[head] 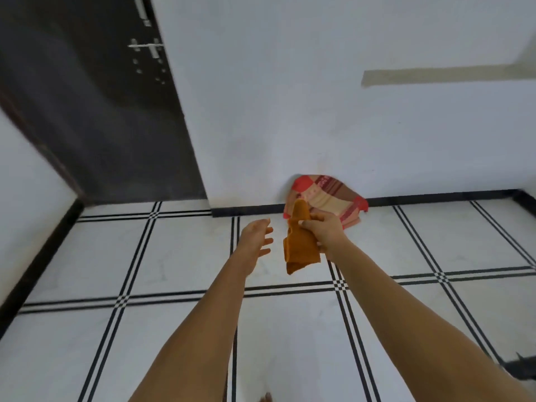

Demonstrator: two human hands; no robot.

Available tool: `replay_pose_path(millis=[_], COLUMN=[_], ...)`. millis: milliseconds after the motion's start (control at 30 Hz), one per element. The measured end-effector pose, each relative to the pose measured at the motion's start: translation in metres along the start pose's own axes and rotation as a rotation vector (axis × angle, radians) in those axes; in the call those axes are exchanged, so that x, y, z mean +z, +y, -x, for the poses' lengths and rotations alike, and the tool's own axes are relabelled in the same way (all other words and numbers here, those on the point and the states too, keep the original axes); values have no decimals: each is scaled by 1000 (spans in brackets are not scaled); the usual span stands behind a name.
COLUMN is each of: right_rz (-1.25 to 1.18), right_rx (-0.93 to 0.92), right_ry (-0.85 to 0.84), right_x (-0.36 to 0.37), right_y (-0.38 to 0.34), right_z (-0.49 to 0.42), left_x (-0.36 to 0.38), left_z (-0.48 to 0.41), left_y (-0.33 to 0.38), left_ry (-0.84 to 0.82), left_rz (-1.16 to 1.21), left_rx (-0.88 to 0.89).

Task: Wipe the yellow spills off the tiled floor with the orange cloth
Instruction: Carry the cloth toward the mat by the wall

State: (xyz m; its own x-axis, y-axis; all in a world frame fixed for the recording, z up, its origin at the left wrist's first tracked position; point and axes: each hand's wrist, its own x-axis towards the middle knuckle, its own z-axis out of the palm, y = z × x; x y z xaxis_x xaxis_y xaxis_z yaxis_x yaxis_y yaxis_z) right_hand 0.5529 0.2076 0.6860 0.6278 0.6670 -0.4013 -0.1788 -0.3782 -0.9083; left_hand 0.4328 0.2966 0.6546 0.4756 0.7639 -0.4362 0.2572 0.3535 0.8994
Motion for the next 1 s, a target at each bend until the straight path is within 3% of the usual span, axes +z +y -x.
replay_pose_path(millis=[233,533,767,900,1000], right_rz=[-150,-366,-447,-470,-418], right_rx=[122,422,533,595,724], right_ry=[161,217,237,194,282], right_x=[-34,-102,-142,-142,-134], right_y=[-29,-11,38,115,181], right_z=[-164,-457,-671,-732,-742], left_x=[61,189,269,289,292], left_z=[-163,-446,-652,-722,-740], left_y=[57,77,30,-28,-68], left_ry=[-178,-212,-164,-125,-87], left_rz=[-76,-123,-158,-180,-152], left_rx=[-103,-298,-441,-517,-642])
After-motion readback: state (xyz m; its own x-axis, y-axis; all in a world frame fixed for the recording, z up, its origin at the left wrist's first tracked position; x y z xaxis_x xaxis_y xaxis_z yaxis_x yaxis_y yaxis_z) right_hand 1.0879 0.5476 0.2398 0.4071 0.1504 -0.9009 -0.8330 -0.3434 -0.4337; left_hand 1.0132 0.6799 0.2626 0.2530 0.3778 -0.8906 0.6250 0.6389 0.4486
